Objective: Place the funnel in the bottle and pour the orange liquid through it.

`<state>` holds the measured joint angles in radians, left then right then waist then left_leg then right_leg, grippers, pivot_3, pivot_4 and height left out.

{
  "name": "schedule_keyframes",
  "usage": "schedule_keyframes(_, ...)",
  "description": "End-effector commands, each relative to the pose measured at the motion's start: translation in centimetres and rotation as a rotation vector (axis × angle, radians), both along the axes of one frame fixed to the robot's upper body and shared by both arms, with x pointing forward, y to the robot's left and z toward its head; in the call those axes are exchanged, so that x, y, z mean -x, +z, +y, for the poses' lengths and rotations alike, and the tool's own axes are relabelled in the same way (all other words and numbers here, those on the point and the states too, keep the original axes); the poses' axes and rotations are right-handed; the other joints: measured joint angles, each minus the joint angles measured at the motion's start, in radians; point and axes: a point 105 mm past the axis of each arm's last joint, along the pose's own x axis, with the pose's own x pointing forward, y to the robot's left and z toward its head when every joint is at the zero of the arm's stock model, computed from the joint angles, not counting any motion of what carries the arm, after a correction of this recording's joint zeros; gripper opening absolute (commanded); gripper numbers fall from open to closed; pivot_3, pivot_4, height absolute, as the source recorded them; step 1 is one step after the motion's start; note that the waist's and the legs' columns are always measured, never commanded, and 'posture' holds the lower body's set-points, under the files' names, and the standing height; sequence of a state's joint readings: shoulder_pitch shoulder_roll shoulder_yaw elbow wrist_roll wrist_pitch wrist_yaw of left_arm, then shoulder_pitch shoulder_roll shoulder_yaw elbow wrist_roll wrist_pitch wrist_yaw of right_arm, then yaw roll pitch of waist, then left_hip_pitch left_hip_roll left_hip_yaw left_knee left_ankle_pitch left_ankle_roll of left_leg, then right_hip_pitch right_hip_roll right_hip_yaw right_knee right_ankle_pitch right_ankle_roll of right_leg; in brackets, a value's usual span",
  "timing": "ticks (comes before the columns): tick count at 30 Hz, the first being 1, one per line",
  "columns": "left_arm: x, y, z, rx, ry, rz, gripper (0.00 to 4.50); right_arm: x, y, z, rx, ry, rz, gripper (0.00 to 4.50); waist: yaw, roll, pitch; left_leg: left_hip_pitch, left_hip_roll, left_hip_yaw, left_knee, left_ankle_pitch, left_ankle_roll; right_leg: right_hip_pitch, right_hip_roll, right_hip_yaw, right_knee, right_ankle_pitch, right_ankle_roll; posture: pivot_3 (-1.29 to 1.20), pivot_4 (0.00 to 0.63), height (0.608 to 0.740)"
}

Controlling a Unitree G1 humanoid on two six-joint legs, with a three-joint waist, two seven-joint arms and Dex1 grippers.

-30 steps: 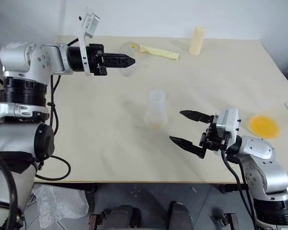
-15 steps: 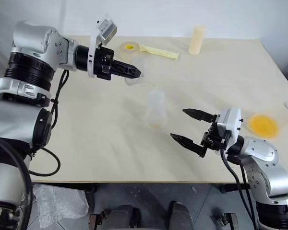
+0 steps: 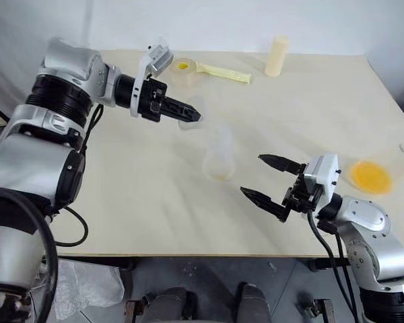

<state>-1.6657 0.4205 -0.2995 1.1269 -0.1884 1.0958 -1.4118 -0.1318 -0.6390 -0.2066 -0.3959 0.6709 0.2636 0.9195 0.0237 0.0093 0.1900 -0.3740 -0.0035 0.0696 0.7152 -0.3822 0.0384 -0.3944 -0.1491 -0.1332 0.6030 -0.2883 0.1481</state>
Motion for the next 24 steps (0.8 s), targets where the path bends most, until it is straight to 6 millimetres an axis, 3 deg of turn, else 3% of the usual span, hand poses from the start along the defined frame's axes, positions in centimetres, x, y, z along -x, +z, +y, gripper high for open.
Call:
schedule_keyframes(1, 0.2, 1.5, -0.9, 0.004, -0.031, -0.066, 0.04, 0.7, 1.0, 0.2, -0.012, 0.008, -0.057, 4.5, 0.0, 0.0, 0.0, 0.0, 0.0, 0.0, 0.0, 0.0, 0.0, 0.0, 0.0, 0.0, 0.0, 0.0, 0.0, 0.0, 0.15, 0.74)
schedule_keyframes(10, -0.4, 0.2, -1.7, -0.054, -0.038, -0.094, 0.04, 1.0, 0.7, 0.3, -0.019, -0.003, -0.052, 4.5, 0.0, 0.0, 0.0, 0.0, 0.0, 0.0, 0.0, 0.0, 0.0, 0.0, 0.0, 0.0, 0.0, 0.0, 0.0, 0.0, 0.15, 0.74)
schedule_keyframes(19, -0.7, 0.5, -2.6, -0.039, -0.029, -0.122, 0.04, 1.3, 0.4, 0.3, -0.026, -0.015, -0.049, 4.5, 0.0, 0.0, 0.0, 0.0, 0.0, 0.001, 0.0, 0.0, 0.0, 0.0, 0.0, 0.0, 0.001, 0.0, 0.0, 0.0, 0.15, 0.74)
schedule_keyframes(24, -0.7, 0.4, -3.1, -0.036, -0.025, -0.116, 1.34, 1.4, 0.3, 0.2, -0.029, -0.021, -0.052, 4.5, 0.0, -0.001, 0.0, 0.0, 0.0, 0.001, 0.001, 0.0, 0.0, 0.0, 0.0, 0.0, 0.001, 0.0, 0.0, 0.0, 0.15, 0.74)
